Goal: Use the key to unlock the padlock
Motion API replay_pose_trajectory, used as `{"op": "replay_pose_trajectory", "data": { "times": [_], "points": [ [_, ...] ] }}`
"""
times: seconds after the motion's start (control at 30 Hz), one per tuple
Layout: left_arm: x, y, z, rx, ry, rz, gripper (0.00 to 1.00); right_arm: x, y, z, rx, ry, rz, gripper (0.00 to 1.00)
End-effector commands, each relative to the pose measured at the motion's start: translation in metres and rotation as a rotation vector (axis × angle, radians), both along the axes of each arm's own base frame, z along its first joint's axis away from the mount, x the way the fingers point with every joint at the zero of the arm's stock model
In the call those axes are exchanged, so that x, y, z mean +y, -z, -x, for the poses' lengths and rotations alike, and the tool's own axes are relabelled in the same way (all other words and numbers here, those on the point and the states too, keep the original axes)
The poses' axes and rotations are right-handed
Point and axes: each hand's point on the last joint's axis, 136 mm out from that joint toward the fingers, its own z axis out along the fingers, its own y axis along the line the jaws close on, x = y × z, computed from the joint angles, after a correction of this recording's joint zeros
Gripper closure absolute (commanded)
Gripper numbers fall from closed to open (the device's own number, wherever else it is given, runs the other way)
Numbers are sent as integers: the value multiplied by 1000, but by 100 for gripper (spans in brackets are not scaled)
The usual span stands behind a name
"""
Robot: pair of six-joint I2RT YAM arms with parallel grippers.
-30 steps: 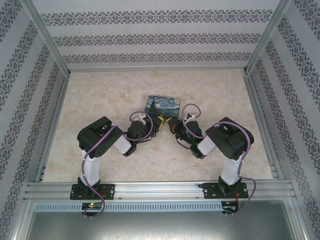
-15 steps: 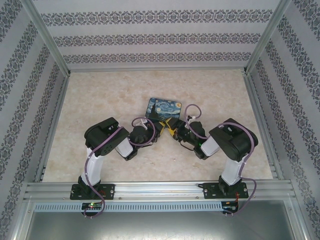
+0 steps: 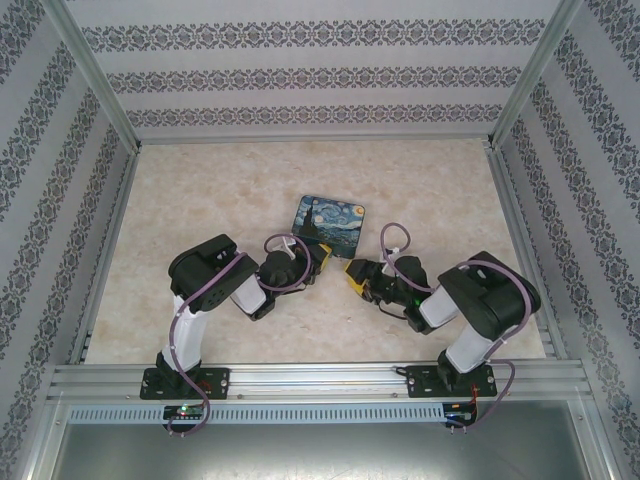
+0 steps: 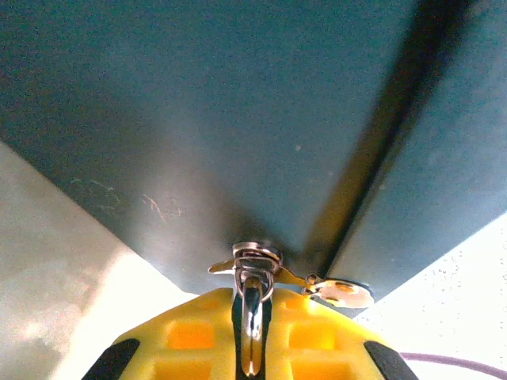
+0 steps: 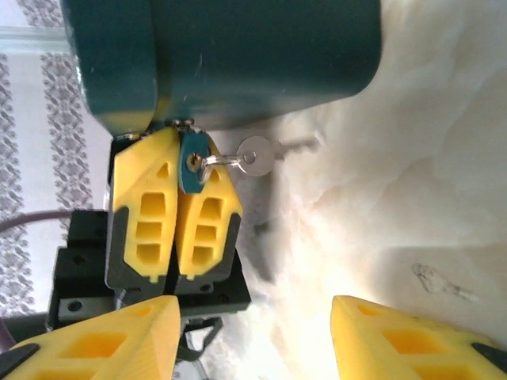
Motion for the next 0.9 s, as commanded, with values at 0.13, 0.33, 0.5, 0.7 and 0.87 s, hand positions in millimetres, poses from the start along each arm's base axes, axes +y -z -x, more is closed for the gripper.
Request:
{"op": "replay_pose_trajectory", "data": {
  "times": [0.13,0.33,0.5,0.7,0.87],
  "points": [
    [-3,-11,-1,0,32,18,100,4,-28,-11,-169,-138,239,52],
    [-4,-11,-1,12,46,23,100,-9,-57,-15,-326,-236,567,52],
    [-7,-13,-2,23,63,18,100,0,-73,-14,-459,-369,757,54],
    [-9,-18,1,46,82,12,100,11,-61,-11,-507,-473,884,63],
    [-8,-20,5,73,92,-10,100,20,-53,-13,-498,-505,889,64]
  ]
}}
